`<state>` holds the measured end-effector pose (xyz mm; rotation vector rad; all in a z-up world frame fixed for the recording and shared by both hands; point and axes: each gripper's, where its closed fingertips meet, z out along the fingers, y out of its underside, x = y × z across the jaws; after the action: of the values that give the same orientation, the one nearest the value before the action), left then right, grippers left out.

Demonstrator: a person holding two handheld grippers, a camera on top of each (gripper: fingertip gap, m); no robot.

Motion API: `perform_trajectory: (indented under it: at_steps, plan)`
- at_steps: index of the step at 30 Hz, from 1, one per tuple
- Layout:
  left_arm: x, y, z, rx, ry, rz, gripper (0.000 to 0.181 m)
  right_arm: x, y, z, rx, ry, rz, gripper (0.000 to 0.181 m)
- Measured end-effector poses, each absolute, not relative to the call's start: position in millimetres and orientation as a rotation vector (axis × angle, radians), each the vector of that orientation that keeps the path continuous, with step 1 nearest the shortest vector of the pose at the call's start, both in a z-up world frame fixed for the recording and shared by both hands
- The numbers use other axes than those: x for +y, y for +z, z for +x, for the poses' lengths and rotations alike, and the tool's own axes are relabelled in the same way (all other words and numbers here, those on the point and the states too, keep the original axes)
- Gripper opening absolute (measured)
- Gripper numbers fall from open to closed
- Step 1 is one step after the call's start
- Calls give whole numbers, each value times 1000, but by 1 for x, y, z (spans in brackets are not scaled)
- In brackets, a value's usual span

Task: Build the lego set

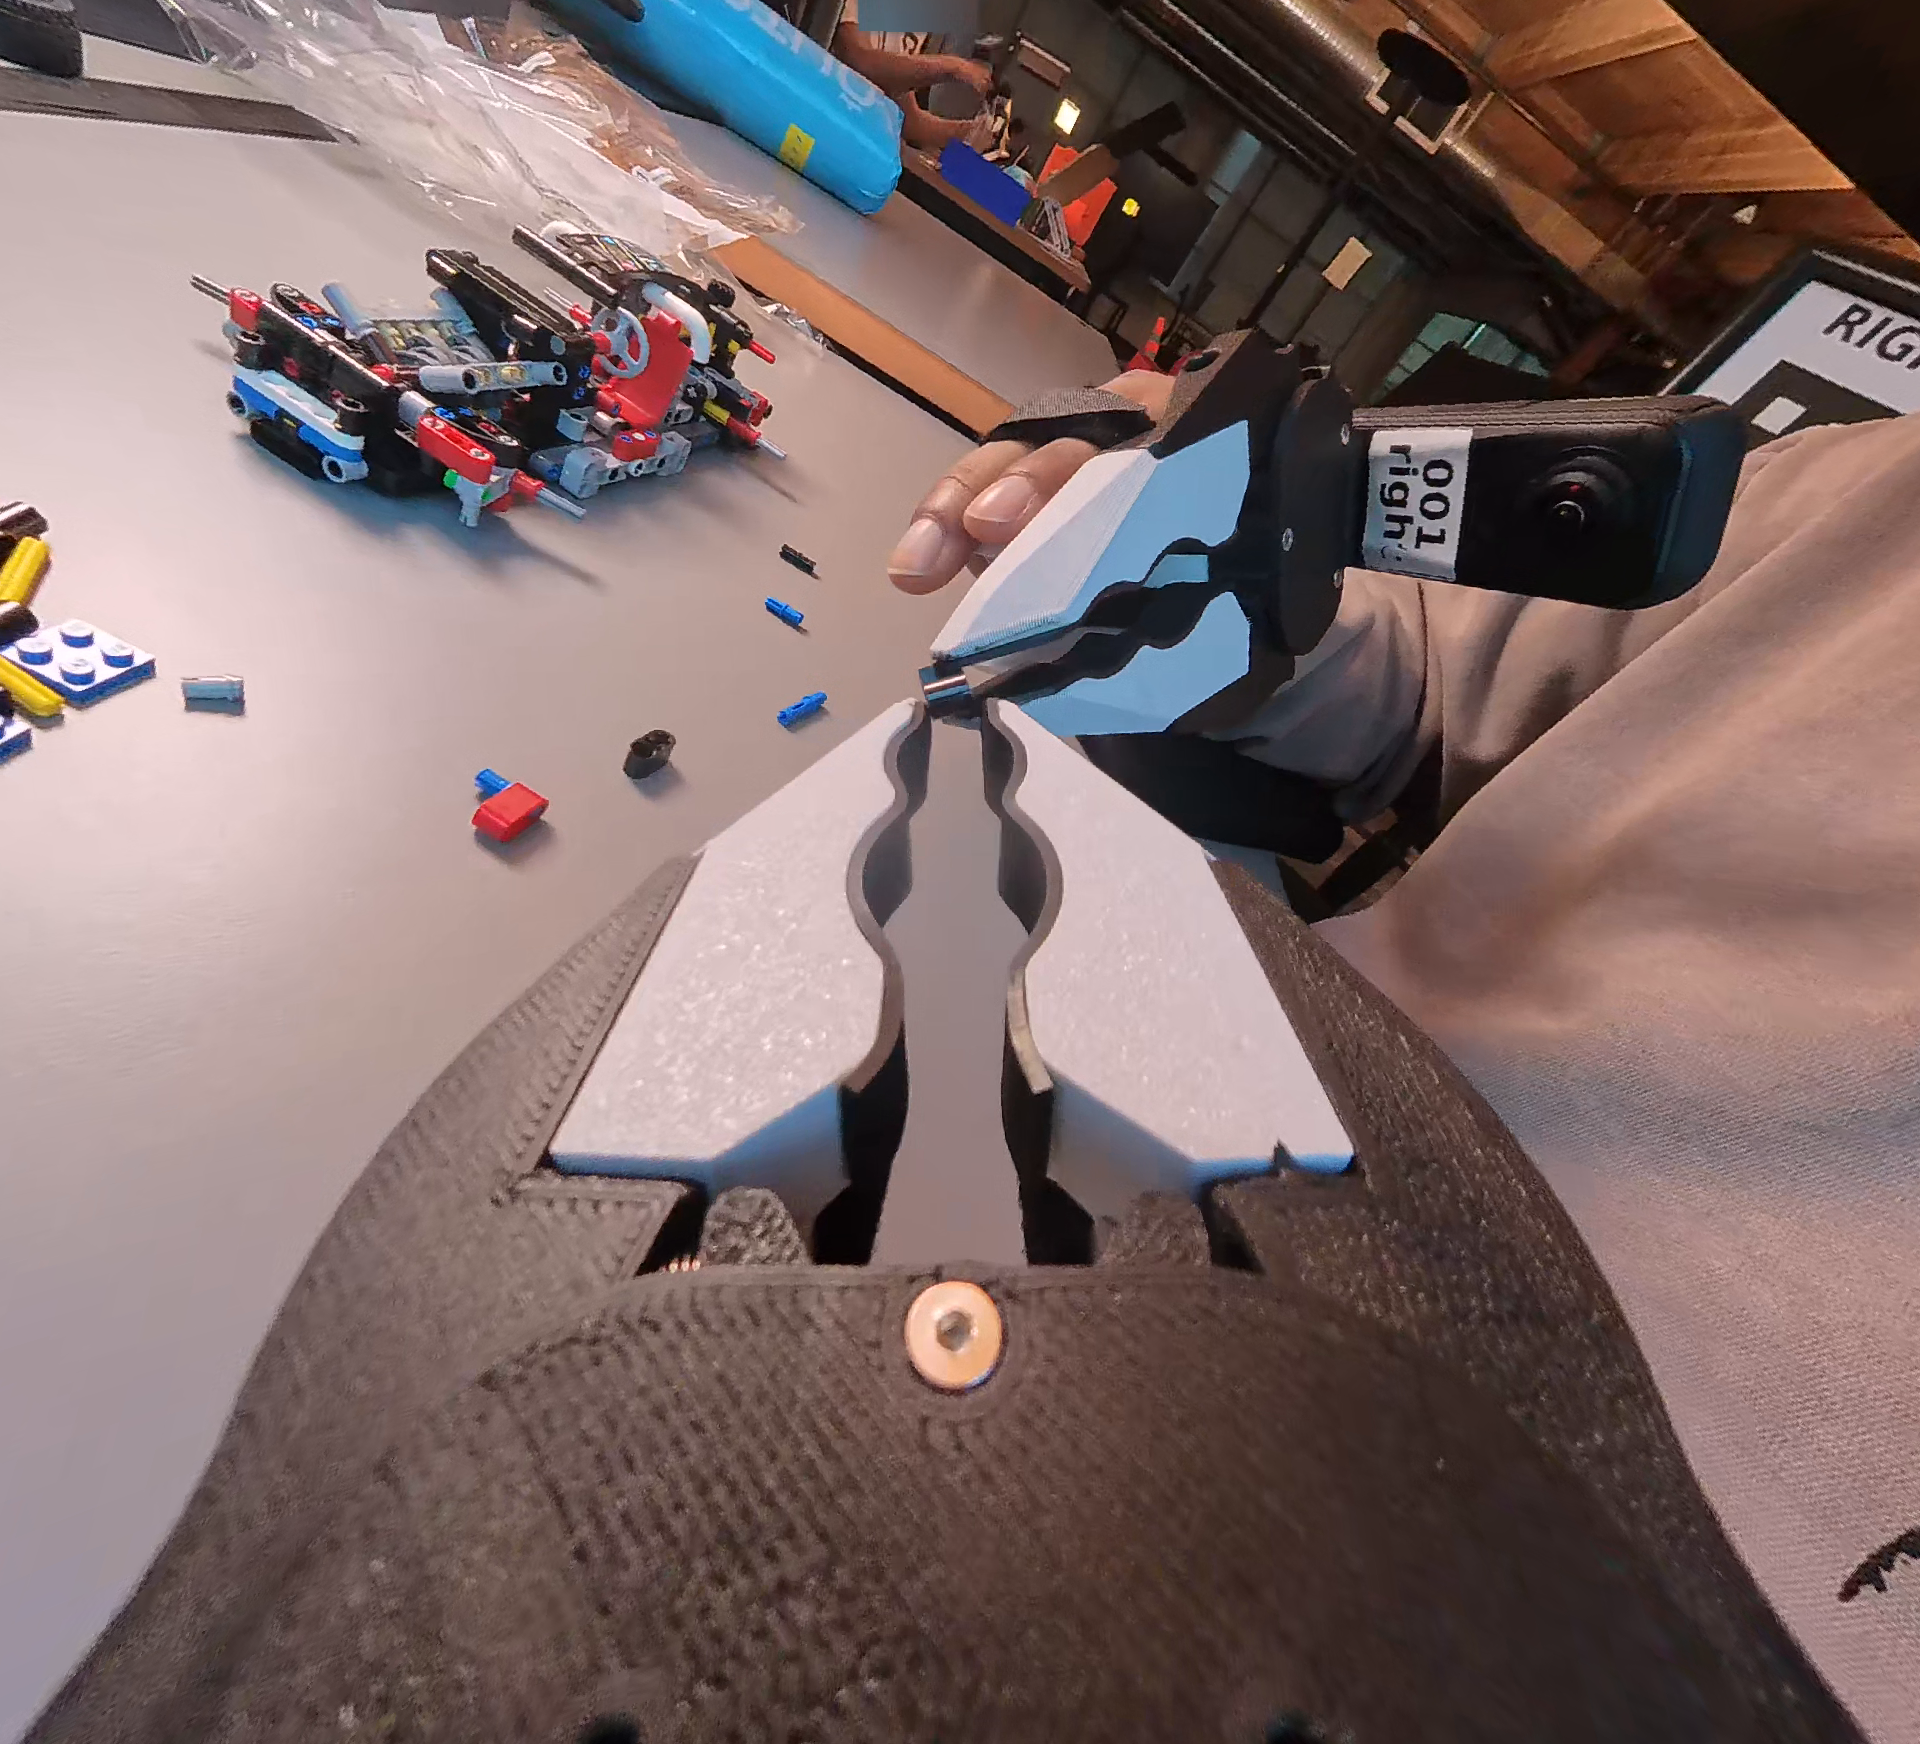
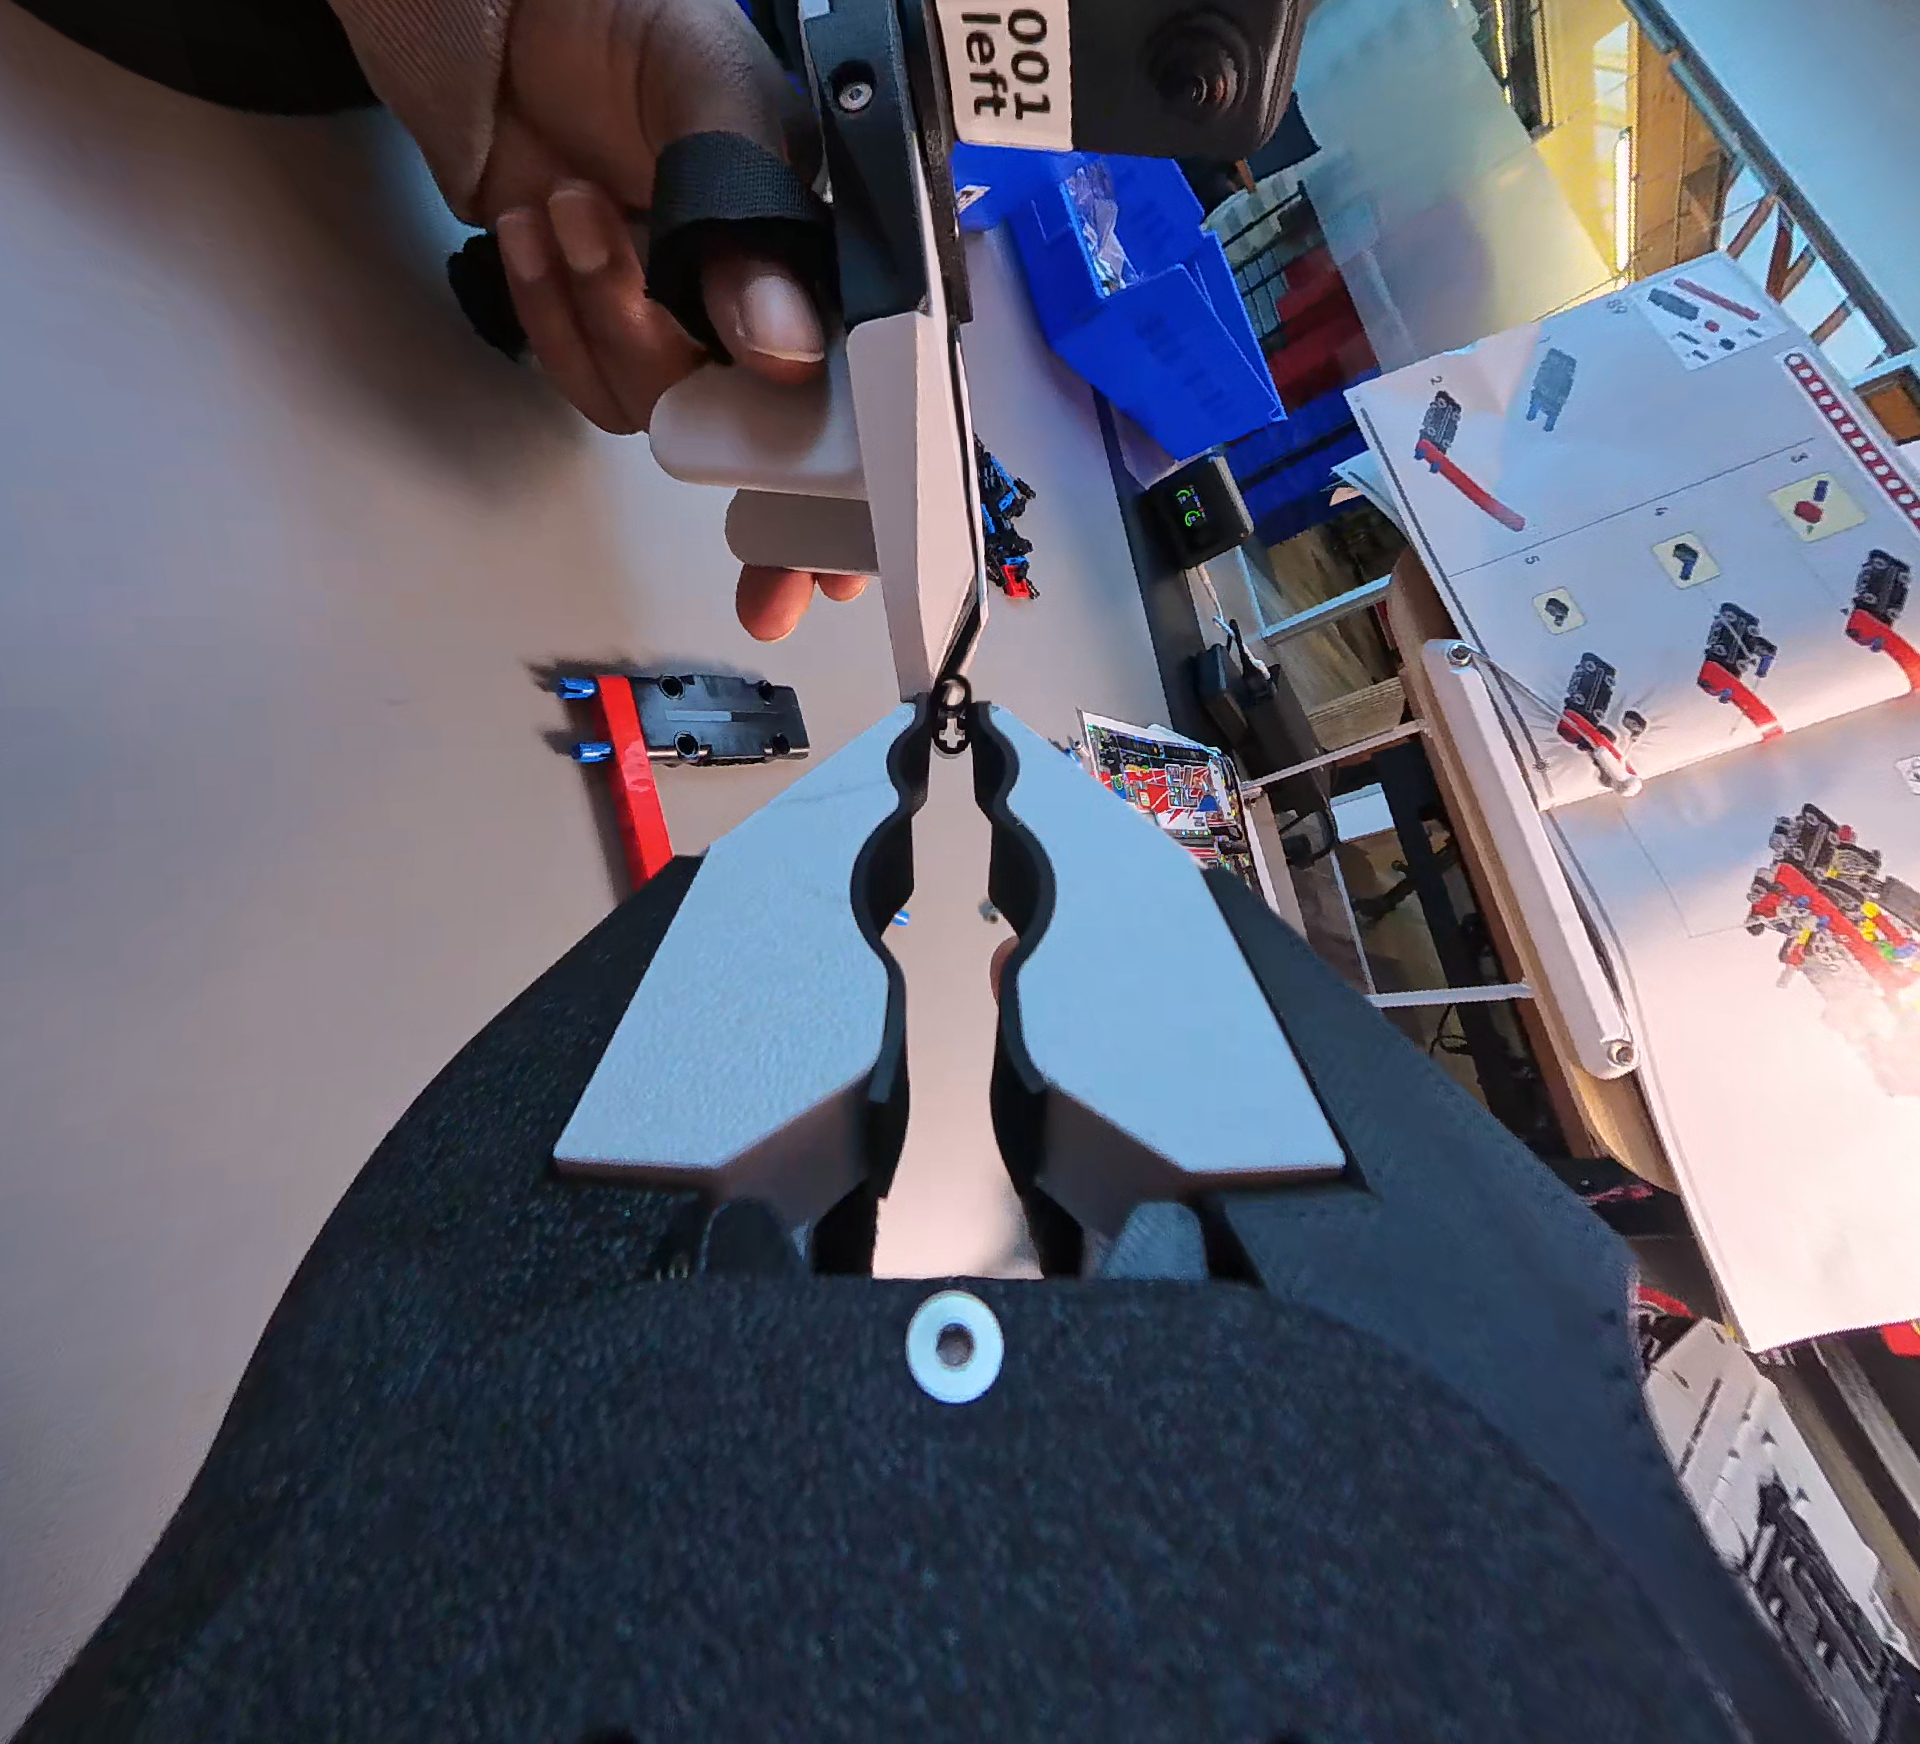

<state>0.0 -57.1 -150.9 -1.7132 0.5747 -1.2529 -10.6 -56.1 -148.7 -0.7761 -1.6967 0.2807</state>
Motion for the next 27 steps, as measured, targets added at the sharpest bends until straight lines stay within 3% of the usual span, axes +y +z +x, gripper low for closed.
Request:
perform_trajectory:
  at_steps: [14, 19, 27]
  plan:
    - [-57, -138, -5, 549, -1280, -1647, 0, -55, -130, -9, -1579, 396, -804, 5]
    - [-59, -132, -5, 577, -1239, -1606, 16, -58, -133, -9, -1582, 444, -833, 5]
    - [-65, -132, 0, 660, -1187, -1585, 10, -68, -135, -11, -1591, 543, -851, 5]
